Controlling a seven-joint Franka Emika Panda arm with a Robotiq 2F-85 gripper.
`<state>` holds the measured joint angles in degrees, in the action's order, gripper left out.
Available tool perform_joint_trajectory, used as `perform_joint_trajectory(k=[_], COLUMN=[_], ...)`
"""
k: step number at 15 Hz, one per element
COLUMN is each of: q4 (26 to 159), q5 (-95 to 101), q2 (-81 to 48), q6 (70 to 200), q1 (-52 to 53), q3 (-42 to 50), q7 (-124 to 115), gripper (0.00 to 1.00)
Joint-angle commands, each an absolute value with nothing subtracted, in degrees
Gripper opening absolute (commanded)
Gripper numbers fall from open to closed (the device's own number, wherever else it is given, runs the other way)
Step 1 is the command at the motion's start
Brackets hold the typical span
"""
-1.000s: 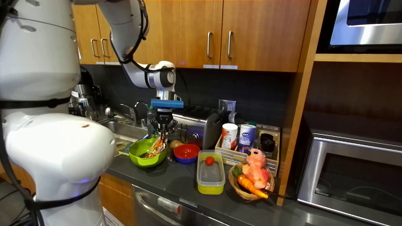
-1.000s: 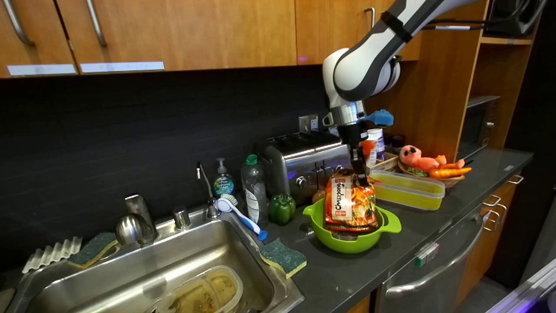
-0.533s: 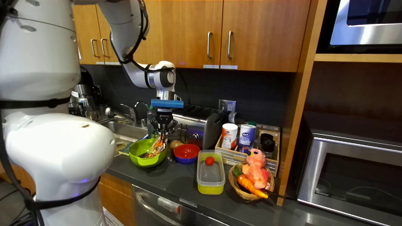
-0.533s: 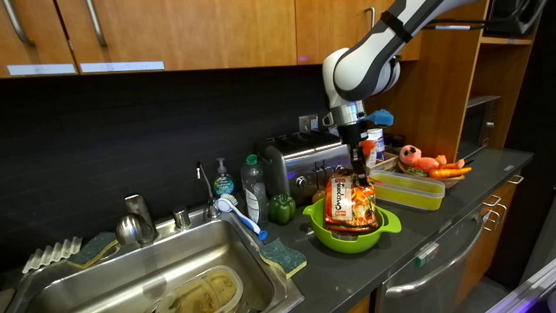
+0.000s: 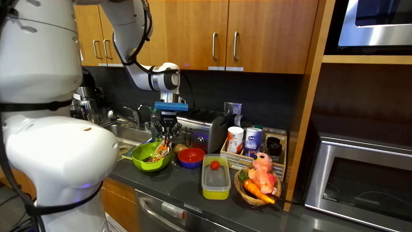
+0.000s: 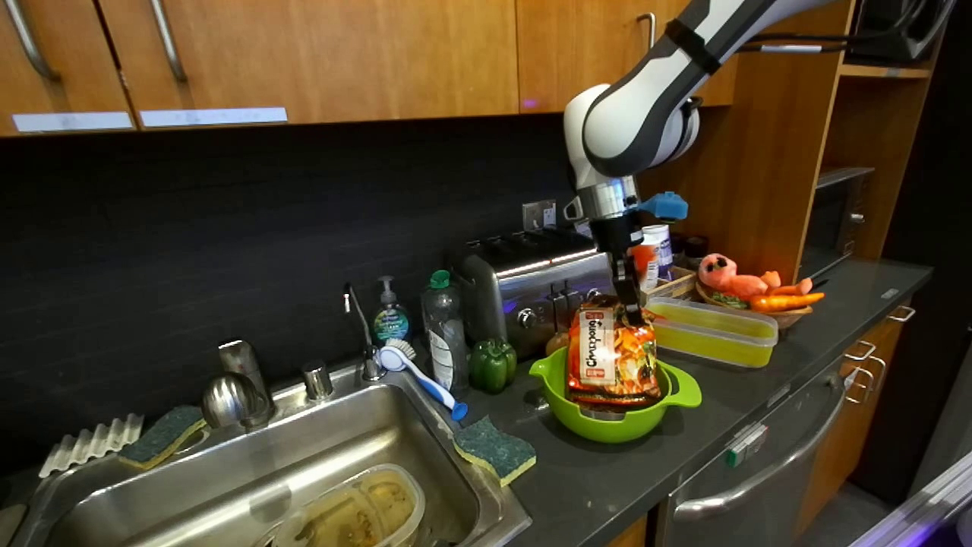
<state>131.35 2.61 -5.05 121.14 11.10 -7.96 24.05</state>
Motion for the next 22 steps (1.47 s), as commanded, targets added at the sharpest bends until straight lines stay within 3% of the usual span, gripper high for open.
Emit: perform_joint_trajectory(k=[1,19,20,22], q4=[131.3,131.2,131.2,131.1], q5=[2.7,2.7,2.7,2.5], q2=[-5.1,-5.1,-5.1,-5.4], q6=[121.0,121.0,121.0,121.2], q1=[10.2,10.2,10.2,10.2], q3=[-8.9,-8.9,-8.9,-8.9], q7=[24.0,24.0,24.0,24.1], gripper=[0.09,0.09,0.02,0.02])
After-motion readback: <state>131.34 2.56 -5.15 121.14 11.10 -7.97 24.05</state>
